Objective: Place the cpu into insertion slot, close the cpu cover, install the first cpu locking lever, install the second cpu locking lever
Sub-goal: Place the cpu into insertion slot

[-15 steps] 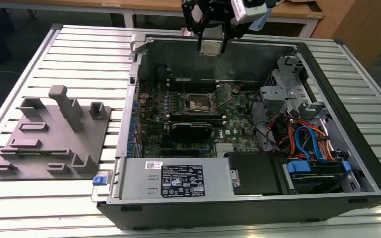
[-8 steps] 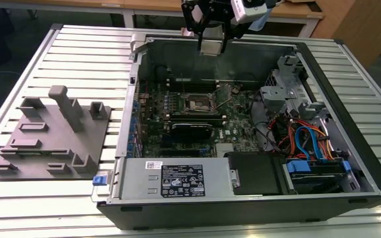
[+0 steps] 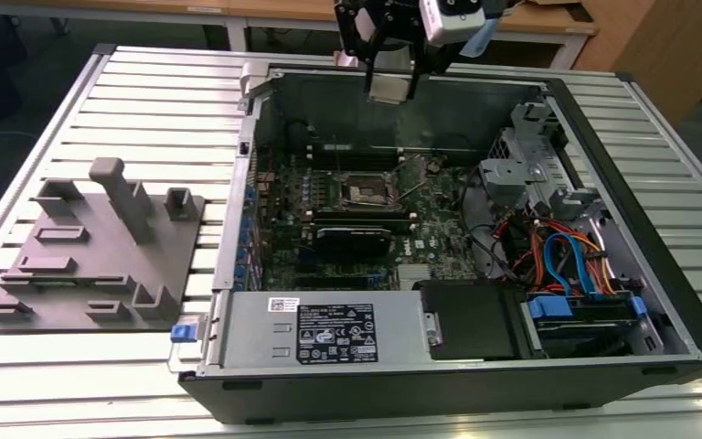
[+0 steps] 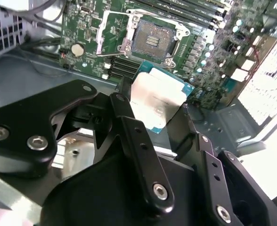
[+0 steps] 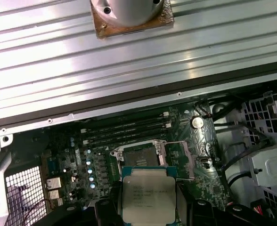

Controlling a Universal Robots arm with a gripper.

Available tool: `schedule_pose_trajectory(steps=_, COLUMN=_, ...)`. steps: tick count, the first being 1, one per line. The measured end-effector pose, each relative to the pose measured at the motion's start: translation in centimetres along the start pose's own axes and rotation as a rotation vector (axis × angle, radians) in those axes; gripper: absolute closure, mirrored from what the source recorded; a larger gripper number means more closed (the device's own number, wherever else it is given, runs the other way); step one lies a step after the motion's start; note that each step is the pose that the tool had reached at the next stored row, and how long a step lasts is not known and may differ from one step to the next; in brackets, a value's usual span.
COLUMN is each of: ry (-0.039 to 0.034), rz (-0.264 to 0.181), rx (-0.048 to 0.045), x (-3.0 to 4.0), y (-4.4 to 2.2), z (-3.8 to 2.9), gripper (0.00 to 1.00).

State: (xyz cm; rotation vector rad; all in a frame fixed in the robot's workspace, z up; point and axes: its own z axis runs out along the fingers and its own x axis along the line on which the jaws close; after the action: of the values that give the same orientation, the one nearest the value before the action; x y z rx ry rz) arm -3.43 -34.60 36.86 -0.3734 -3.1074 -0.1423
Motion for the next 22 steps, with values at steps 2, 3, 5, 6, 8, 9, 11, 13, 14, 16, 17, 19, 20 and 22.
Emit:
schedule_pose_trajectory(steps=2, ry=-0.0023, rz=0.026, rx=-0.0005, x=0.00, y=0.00, z=0.02, gripper=0.46)
schedule_pose_trajectory(steps=3, ry=-0.0025, rz=0.028, rx=-0.0006, x=0.00, y=-0.01, z=0.02, gripper=0.46)
schedule_pose_trajectory(steps=5, ry=-0.0026, rz=0.028, rx=-0.0006, x=0.00, y=-0.01, z=0.02, gripper=0.46)
schedule_pose_trajectory(steps=6, ry=-0.0026, rz=0.028, rx=-0.0007, x=0.00, y=-0.01, z=0.03, gripper=0.46)
schedule_pose_trajectory(steps=8, ry=-0.0026, rz=0.028, rx=-0.0006, x=0.00, y=-0.01, z=0.02, gripper=0.46)
schedule_pose_trajectory(steps=9, ry=-0.0026, rz=0.029, rx=-0.0007, x=0.00, y=-0.01, z=0.03, gripper=0.46)
schedule_pose_trajectory(steps=11, ry=-0.0026, rz=0.029, rx=-0.0006, x=0.00, y=-0.01, z=0.03, gripper=0.46)
schedule_pose_trajectory(steps=13, ry=-0.0027, rz=0.030, rx=-0.0007, x=0.00, y=-0.01, z=0.03, gripper=0.46)
schedule_pose_trajectory(steps=14, ry=-0.0031, rz=0.033, rx=-0.0007, x=0.00, y=-0.01, z=0.03, gripper=0.46)
schedule_pose_trajectory(steps=16, ry=-0.0042, rz=0.047, rx=-0.0011, x=0.00, y=-0.01, z=0.03, gripper=0.46)
schedule_pose_trajectory(steps=17, ry=-0.0050, rz=0.055, rx=-0.0013, x=0.00, y=0.00, z=0.04, gripper=0.46)
schedule_pose_trajectory(steps=19, ry=-0.0078, rz=0.086, rx=-0.0018, x=0.00, y=-0.01, z=0.04, gripper=0.46)
schedule_pose_trajectory(steps=20, ry=-0.0091, rz=0.101, rx=-0.0020, x=0.00, y=-0.01, z=0.04, gripper=0.46)
schedule_pose_trajectory(steps=22, ry=-0.0104, rz=0.113, rx=-0.0016, x=0.00, y=-0.01, z=0.04, gripper=0.46)
